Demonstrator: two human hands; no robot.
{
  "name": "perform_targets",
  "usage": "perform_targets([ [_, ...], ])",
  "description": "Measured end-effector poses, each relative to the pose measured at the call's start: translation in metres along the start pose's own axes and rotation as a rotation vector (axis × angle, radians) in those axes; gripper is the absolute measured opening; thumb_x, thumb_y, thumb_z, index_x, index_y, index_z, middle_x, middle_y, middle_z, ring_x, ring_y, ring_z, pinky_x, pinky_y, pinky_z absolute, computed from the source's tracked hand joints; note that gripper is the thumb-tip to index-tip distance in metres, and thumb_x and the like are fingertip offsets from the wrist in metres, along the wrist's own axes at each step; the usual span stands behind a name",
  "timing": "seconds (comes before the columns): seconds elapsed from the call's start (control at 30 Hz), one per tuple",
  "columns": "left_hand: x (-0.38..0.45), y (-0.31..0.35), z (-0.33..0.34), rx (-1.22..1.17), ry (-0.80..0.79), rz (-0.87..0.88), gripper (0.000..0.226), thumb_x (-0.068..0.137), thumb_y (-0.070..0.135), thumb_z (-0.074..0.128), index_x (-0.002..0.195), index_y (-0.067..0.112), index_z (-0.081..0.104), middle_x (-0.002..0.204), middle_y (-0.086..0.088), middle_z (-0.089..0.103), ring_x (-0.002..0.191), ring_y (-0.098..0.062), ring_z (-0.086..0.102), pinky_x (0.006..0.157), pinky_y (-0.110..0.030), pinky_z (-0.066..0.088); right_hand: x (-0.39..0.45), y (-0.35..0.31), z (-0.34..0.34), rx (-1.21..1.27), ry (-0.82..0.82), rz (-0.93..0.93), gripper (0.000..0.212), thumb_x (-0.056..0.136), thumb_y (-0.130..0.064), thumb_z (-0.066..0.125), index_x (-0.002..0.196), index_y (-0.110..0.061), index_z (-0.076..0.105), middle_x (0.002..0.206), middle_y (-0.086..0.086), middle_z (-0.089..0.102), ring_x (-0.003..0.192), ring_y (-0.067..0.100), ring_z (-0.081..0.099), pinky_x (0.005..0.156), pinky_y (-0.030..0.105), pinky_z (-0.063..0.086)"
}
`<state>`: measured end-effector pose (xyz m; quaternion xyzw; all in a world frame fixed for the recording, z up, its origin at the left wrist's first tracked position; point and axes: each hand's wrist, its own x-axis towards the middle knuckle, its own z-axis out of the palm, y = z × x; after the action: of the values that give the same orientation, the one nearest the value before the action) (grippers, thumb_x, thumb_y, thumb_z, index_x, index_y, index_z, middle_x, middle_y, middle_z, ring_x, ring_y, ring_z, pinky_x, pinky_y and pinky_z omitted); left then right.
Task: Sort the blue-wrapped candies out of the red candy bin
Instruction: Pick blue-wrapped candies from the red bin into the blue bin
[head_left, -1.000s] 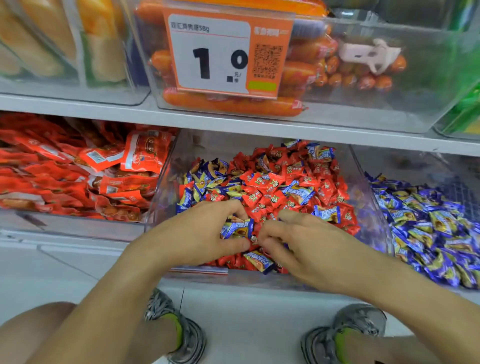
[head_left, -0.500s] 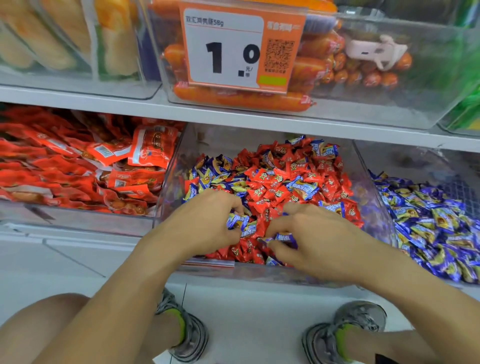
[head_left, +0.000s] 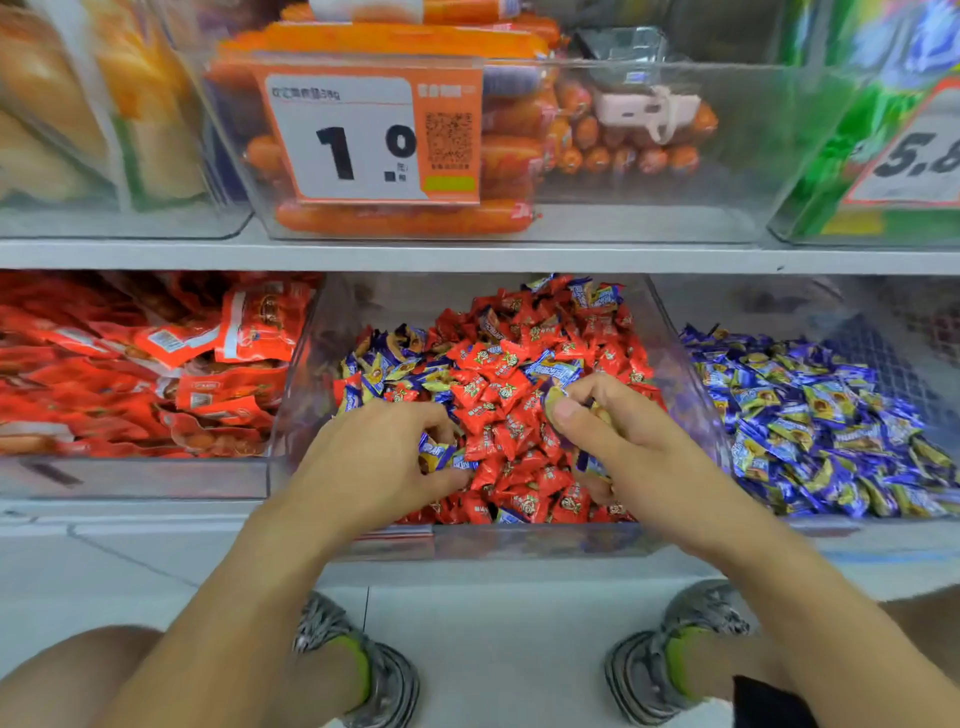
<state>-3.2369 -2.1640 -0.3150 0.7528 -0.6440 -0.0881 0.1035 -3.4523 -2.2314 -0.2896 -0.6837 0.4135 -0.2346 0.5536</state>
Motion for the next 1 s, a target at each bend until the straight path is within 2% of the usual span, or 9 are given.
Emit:
perform_targets([
  [0.1,0.000,0.000,-0.004,0.009,0.008,-0.011,0.026,0.080,0.055,0.067,0.100,0.038,0.069,0.049,0.013,0.048,0.065,-0.008,0.048,0.067,-0.029,0.048,-0.007,0.002,-0.005,0.199,0.057,0.087,0.025,0.096,-0.041,0.054,0.086,-0.018,0.055,0.080,0.009,0.038,0.067,0.024,0.033,0.049,0.017,0.039],
  [0.23,-0.008,-0.001,-0.030,-0.276,0.055,-0.105,0.022,0.079,0.053,0.072,0.079,0.031,0.071,0.038,0.009,0.047,0.034,-0.009,0.039,0.046,-0.019,0.039,-0.014,0.010,-0.009,0.285,-0.013,0.044,0.023,0.099,-0.037,0.049,0.087,-0.018,0.052,0.075,-0.003,0.054,0.059,0.016,0.040,0.051,0.019,0.040],
  [0.33,-0.013,0.022,-0.049,-0.659,0.115,-0.087,0.016,0.080,0.044,0.071,0.078,0.028,0.074,0.062,0.010,0.067,0.053,-0.013,0.056,0.058,-0.022,0.045,-0.018,0.012,-0.004,0.286,-0.048,0.015,0.015,0.102,-0.030,0.046,0.093,-0.019,0.049,0.064,-0.018,0.051,0.057,0.009,0.043,0.050,0.015,0.041],
  [0.43,-0.004,0.071,-0.037,-0.746,0.073,0.030,0.016,0.083,0.041,0.071,0.081,0.026,0.074,0.074,0.010,0.069,0.064,-0.004,0.059,0.063,-0.017,0.044,-0.021,0.007,-0.004,0.412,-0.017,-0.046,0.017,0.100,-0.035,0.050,0.097,-0.019,0.051,0.074,-0.001,0.048,0.061,0.019,0.039,0.051,0.024,0.035],
  [0.57,0.015,0.138,-0.007,-0.818,0.084,0.114,0.016,0.084,0.030,0.074,0.087,0.018,0.064,0.079,0.004,0.070,0.068,-0.004,0.061,0.065,-0.020,0.047,-0.030,0.007,-0.036,0.506,0.129,-0.138,0.043,0.088,-0.047,0.058,0.104,-0.007,0.054,0.072,0.011,0.040,0.062,0.023,0.032,0.049,0.034,0.025],
  [0.7,0.039,0.192,0.003,-0.705,0.119,0.188,0.020,0.080,0.032,0.078,0.089,0.023,0.063,0.069,0.019,0.063,0.060,0.007,0.054,0.059,-0.015,0.039,-0.034,0.030,-0.103,0.226,0.290,-0.230,0.023,0.100,-0.040,0.052,0.101,-0.020,0.064,0.066,-0.011,0.053,0.060,0.015,0.046,0.055,0.030,0.037],
  [0.87,0.088,0.245,0.017,-0.372,-0.021,0.341,0.057,0.068,0.049,0.083,0.113,0.025,0.057,0.100,0.006,0.057,0.090,-0.012,0.057,0.074,-0.026,0.040,-0.021,0.063,-0.196,-0.480,0.377,-0.216,0.039,0.094,-0.059,0.041,0.085,-0.023,0.056,0.065,-0.013,0.056,0.062,0.007,0.051,0.060,0.030,0.032],
  [0.97,0.106,0.258,0.028,-0.164,-0.310,0.452,0.084,0.070,0.052,0.081,0.140,0.029,0.041,0.127,0.000,0.043,0.112,-0.018,0.050,0.096,-0.031,0.042,-0.013,0.073,-0.238,-0.633,0.338,-0.081,0.041,0.089,-0.054,0.058,0.118,-0.024,0.058,0.101,0.001,0.058,0.088,0.016,0.054,0.075,0.027,0.035],
  [1.0,0.107,0.258,0.030,-0.133,-0.320,0.467,0.082,0.073,0.053,0.078,0.142,0.031,0.039,0.131,0.001,0.041,0.117,-0.018,0.047,0.102,-0.035,0.041,-0.014,0.074,-0.248,-0.656,0.314,-0.055,0.047,0.087,-0.052,0.063,0.128,-0.031,0.054,0.109,0.003,0.052,0.092,0.014,0.052,0.082,0.027,0.036],
])
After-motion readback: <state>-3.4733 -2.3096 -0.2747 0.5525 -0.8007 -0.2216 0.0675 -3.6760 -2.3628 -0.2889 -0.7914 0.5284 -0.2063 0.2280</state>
